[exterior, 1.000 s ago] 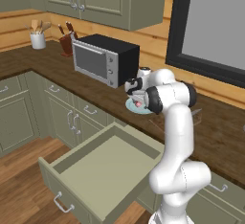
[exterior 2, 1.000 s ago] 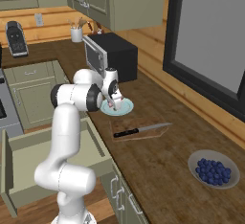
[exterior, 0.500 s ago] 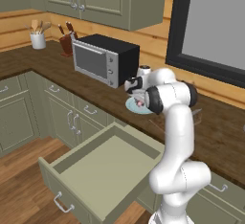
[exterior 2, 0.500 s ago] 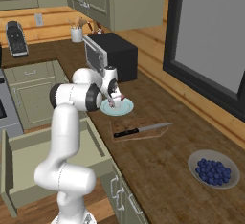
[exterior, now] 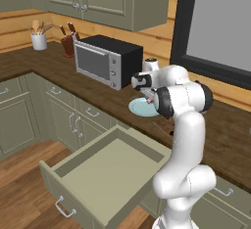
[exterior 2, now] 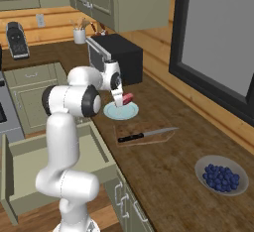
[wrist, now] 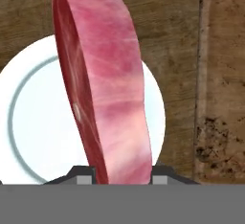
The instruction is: Pick up the knife from the drawer and place it on the cutting board. Then place the meat from the plate to the cutting board.
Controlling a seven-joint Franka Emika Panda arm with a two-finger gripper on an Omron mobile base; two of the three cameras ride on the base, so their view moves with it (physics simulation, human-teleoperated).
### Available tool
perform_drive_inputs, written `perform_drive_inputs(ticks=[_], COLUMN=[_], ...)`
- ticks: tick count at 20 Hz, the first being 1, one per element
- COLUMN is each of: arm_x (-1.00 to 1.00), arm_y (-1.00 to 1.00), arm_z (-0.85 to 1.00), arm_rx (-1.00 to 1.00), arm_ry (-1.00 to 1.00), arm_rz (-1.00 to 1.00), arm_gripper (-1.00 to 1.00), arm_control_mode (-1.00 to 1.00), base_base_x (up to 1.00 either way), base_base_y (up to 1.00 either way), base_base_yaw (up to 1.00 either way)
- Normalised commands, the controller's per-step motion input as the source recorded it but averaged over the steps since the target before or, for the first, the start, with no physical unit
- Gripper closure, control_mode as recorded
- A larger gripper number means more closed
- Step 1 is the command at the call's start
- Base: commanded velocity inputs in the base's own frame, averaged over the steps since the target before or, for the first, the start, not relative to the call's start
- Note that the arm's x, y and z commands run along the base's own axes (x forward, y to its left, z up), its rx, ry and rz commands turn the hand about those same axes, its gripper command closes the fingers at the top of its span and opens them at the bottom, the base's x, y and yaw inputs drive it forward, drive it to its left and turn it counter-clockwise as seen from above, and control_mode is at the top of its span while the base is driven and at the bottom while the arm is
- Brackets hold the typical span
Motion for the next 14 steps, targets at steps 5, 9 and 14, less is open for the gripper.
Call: perform_drive_inputs(ticks=[5, 9, 14], arm_x=[-0.65, -0.83, -0.57], arm_y=[-0.58, -0.74, -0.5], arm_z=[0.31, 0.23, 0.02], arm_rx=[0.01, 0.0, 0.0], arm_ry=[0.02, 0.01, 0.14], arm_rz=[-0.17, -0.16, -0.11], arm_gripper=[1.0, 1.0, 1.0], arm_control_mode=[-1.0, -1.0, -1.0], base_base_x=[0.0, 0.0, 0.0], base_base_y=[0.0, 0.0, 0.0], base_base_yaw=[0.0, 0.0, 0.0])
